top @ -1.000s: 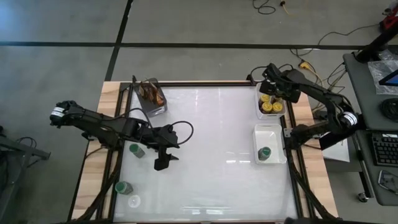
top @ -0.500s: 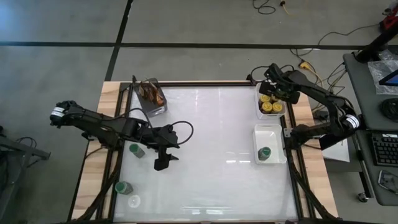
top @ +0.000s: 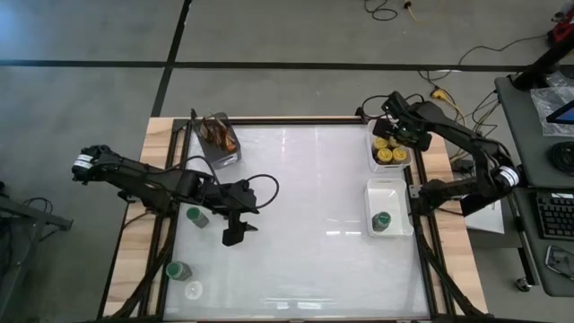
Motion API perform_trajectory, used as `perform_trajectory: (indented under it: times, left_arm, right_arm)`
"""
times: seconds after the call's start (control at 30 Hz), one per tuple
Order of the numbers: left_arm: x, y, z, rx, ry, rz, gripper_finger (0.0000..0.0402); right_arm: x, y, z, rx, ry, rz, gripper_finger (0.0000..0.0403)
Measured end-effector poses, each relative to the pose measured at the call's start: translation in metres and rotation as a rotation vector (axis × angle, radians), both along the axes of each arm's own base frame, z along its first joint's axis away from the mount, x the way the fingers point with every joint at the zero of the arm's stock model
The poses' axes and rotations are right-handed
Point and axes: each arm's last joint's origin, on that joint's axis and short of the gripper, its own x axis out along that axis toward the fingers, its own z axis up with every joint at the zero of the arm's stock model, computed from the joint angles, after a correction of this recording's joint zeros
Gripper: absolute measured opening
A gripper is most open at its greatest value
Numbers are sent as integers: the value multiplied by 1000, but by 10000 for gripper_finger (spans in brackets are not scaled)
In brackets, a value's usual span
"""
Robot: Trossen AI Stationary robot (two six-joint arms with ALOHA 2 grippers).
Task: Sort spices by type
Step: Put the yellow seasoning bottle into the top white bin, then put the green seasoning bottle into the bottom white bin
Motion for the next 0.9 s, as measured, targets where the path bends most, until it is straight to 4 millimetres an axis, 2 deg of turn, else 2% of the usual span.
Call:
perform_trajectory:
  times: [0.3, 0.63, 0.77, 0.9]
  left_arm:
    - [0, 0, 0, -9, 2, 8, 239]
    - [0, -1, 3, -62, 6, 38, 239]
    - [-2, -7, 4, -154, 30, -29, 239]
    - [-4, -12, 5, -263, 75, -1, 239]
  right_arm:
    - [-3, 5, 7, -28, -20, 15, 294]
    - [-12, 24, 31, -155, -78, 15, 329]
    - [0, 40, 44, -251, -158, 114, 328]
    - [28, 57, 55, -381, -247, 267, 316]
